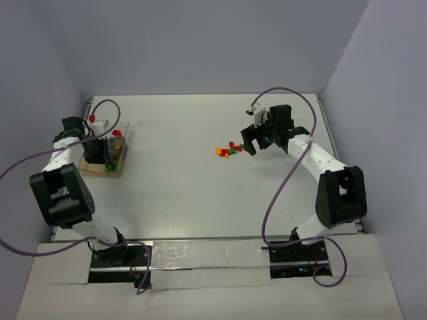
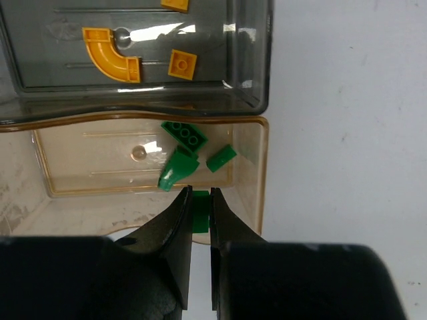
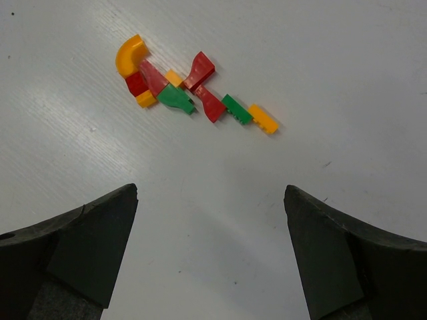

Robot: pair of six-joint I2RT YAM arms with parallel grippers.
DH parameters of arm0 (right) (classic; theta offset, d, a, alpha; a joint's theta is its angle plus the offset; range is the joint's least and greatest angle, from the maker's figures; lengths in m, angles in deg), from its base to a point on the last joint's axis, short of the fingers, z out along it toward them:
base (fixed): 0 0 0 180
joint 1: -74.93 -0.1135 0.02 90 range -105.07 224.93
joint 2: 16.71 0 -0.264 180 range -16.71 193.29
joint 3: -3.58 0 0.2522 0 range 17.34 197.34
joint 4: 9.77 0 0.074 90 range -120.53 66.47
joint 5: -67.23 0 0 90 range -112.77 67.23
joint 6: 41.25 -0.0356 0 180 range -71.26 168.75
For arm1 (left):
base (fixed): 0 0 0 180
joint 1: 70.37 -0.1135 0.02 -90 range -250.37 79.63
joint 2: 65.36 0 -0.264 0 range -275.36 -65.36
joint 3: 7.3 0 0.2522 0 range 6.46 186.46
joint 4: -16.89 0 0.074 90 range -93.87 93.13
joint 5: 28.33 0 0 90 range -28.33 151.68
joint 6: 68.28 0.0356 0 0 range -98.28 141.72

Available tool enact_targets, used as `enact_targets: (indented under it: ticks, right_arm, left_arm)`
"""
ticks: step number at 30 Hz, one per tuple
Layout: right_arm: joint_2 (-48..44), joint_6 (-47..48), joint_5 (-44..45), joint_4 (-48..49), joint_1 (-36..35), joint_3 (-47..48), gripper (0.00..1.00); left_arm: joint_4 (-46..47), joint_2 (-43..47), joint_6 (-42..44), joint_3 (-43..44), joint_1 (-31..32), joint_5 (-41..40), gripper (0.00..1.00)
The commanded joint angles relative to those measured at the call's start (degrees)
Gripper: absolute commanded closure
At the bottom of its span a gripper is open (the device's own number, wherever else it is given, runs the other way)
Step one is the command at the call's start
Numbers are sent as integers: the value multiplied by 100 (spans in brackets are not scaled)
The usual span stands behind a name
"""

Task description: Sort the legos into containers by color

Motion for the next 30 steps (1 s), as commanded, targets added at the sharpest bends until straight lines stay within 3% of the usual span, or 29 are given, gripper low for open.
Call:
enact_targets:
  ticks: [1, 9, 15, 23, 30]
  right_arm:
    - [82, 99, 114, -5, -52, 283, 3]
    - [176, 265, 276, -97, -49, 355, 3]
    - [452, 1341, 387, -653, -29, 716, 11]
    - [1283, 3752, 41, -1693, 82, 1512, 25]
    - [2387, 4444, -115, -2368, 222, 2734, 38]
  left_arm:
    - [429, -130, -50, 150, -55, -82, 87]
    - [325, -188, -29, 436, -55, -84, 57]
    - [14, 221, 116, 669, -55, 288, 53]
    - [-937, 598, 439, 1289, 42, 2029, 51]
    - [-904, 822, 229, 1186, 266, 2402, 51]
